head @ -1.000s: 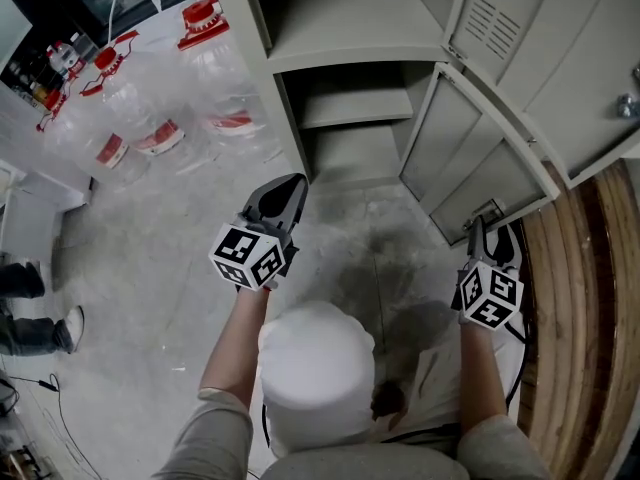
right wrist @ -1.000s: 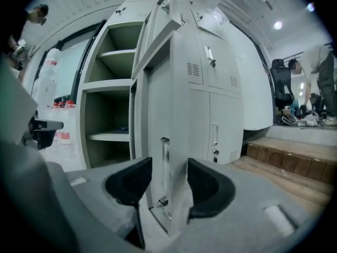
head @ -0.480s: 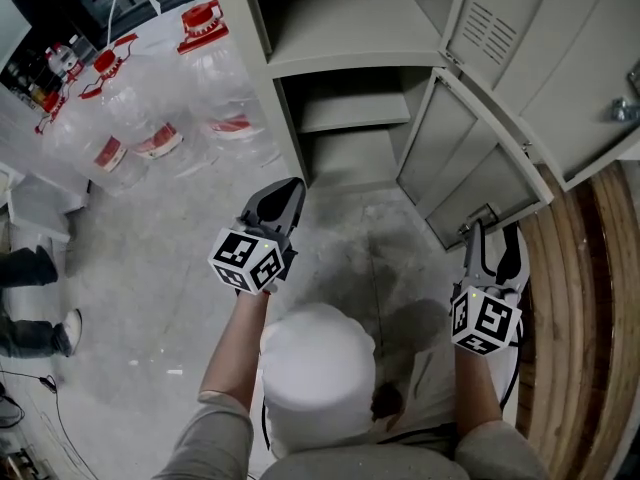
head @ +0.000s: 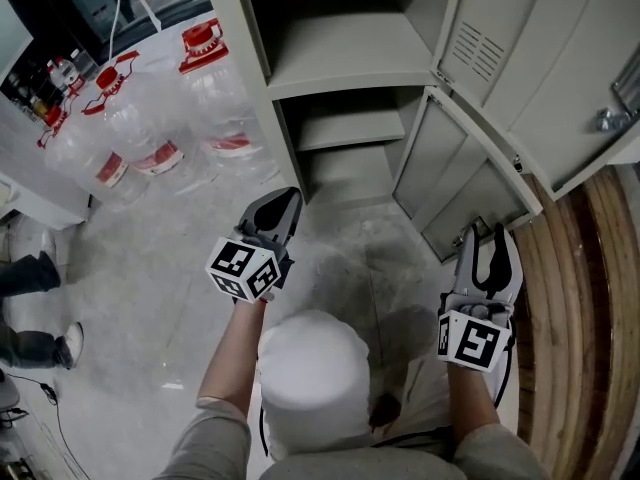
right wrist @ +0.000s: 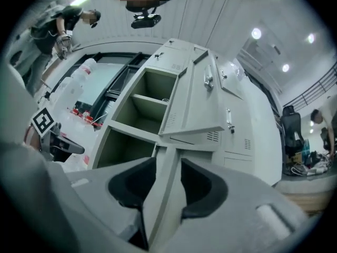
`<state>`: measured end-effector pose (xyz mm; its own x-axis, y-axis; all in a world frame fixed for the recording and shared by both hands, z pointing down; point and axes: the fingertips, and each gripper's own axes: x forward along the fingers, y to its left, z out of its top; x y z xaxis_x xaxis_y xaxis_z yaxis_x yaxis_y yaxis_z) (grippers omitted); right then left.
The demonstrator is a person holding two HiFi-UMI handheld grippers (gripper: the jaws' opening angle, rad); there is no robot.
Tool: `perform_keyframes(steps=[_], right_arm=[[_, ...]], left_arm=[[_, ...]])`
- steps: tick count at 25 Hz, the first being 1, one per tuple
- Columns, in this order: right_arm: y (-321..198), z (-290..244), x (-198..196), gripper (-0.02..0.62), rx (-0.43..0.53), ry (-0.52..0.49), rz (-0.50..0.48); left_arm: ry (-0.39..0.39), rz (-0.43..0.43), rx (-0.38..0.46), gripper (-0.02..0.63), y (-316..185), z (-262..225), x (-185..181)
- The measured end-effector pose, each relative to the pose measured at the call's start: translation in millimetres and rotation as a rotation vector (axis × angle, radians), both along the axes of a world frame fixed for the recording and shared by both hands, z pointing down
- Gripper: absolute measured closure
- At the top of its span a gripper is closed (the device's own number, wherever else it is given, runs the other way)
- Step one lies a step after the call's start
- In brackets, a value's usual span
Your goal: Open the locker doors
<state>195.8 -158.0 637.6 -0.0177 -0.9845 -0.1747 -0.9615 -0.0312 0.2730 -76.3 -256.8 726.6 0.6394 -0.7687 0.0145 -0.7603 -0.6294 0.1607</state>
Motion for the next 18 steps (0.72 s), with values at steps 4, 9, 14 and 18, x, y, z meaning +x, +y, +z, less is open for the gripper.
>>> perform_keyframes(steps=[4, 9, 14, 18], right_arm=[[-25, -2, -33, 0.494, -0.033, -0.055, -0.16], [-61, 2, -61, 0.592, -0.099, -0.168, -0.302], [-85, -33, -79, 0.592, -0.159, -0.282, -0.402], [-80, -113, -103, 0.592, -0.184, -0.246, -0.483]], left_arm=[[0.004, 0.009, 0.01, 0.607, -3, -10, 2], [0.007, -0.015, 0.026, 0.607, 0, -27, -12], [0.028, -0.084, 0.042, 0.607, -3, -79, -38], [-0.008, -0.092, 0.037, 0.607, 0, -163, -44]])
